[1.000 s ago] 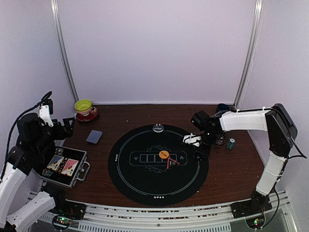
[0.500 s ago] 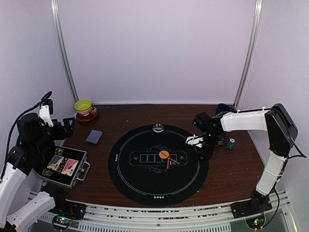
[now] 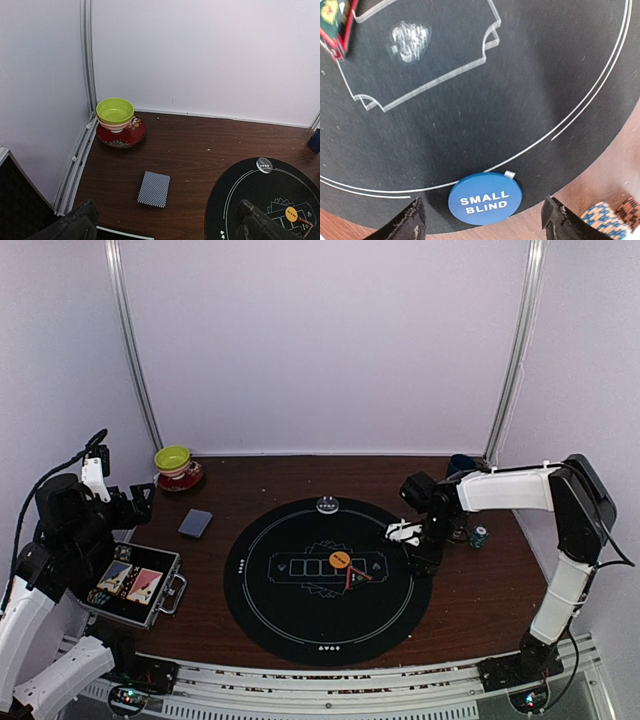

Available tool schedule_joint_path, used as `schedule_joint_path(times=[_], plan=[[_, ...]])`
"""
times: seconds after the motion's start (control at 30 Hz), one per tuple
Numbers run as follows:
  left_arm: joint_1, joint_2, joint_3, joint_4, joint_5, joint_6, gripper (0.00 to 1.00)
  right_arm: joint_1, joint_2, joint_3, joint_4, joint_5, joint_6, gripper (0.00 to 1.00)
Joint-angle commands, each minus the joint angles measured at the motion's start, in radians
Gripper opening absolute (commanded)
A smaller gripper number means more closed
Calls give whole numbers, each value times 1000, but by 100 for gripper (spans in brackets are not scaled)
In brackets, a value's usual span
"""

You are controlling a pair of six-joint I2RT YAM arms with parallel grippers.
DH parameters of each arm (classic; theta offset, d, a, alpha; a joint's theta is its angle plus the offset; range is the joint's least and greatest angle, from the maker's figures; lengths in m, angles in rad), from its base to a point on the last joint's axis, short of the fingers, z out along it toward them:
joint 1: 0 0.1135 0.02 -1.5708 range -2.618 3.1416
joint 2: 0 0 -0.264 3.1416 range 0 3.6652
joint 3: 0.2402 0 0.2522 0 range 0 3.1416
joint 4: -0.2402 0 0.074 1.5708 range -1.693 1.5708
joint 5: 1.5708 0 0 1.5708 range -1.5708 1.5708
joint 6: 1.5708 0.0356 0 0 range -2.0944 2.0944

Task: Distribute texas hold em gaming equipment
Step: Place the small blind button in the small blind area.

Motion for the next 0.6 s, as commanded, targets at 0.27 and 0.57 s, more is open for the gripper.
schedule_joint_path(times=[0.27, 0.57], plan=[[6, 9, -12, 29, -13, -2, 98, 157, 49, 388, 33, 6, 162, 98], [6, 7, -11, 29, -15, -2, 98, 206, 285, 611, -17, -48, 284, 99]])
